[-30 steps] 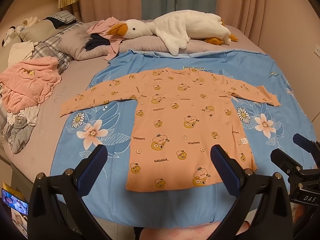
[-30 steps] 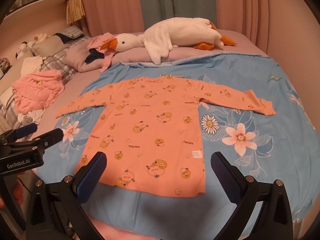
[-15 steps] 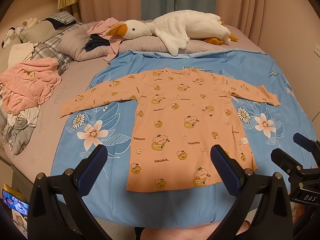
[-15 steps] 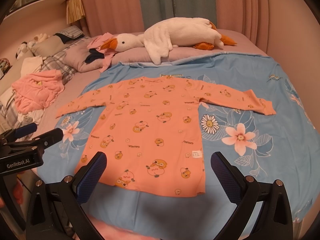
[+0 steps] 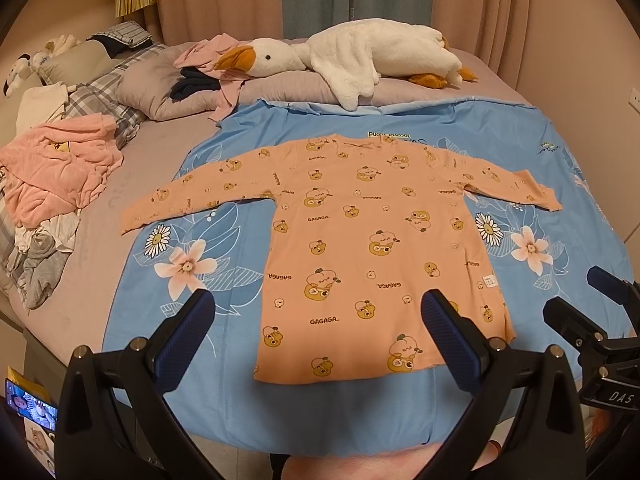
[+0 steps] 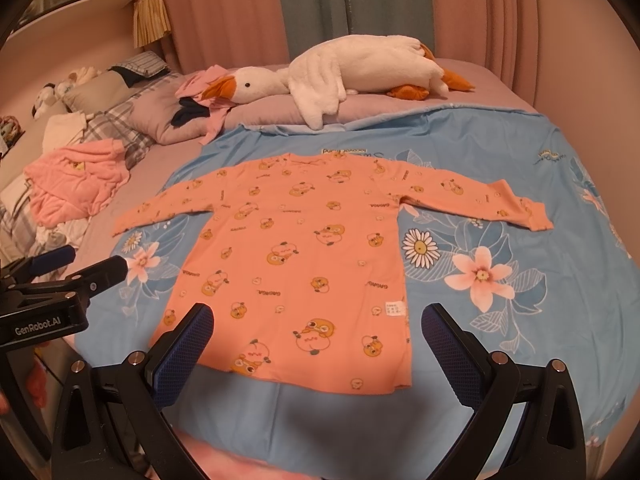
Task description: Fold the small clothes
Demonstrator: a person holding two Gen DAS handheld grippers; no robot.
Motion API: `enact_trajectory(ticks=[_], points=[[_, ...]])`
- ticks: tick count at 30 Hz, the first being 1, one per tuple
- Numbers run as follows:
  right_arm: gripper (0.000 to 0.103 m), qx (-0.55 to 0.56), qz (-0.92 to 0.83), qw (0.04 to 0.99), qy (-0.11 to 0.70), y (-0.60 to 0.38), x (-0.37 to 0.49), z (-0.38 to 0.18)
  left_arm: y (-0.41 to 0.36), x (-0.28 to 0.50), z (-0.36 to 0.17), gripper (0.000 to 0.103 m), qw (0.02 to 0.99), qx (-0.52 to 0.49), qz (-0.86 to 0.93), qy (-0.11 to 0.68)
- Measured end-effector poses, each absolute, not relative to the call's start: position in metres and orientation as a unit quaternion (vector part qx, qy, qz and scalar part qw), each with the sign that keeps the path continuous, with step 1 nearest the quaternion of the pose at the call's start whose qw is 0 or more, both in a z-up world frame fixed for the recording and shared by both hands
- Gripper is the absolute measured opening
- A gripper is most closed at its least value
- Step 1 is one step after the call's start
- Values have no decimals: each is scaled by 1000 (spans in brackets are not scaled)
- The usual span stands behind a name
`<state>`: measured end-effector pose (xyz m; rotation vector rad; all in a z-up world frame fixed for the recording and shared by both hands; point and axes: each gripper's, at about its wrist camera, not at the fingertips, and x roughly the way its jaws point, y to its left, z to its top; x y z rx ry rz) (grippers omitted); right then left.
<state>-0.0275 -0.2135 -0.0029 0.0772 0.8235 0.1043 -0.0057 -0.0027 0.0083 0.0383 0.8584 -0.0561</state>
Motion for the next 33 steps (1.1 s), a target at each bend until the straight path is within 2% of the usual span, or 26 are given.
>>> enact_trajectory(ticks=[33], points=[[103,38,48,913,404,-212,-30,-7,-4,-3,-3,103,906,22,-27,422]])
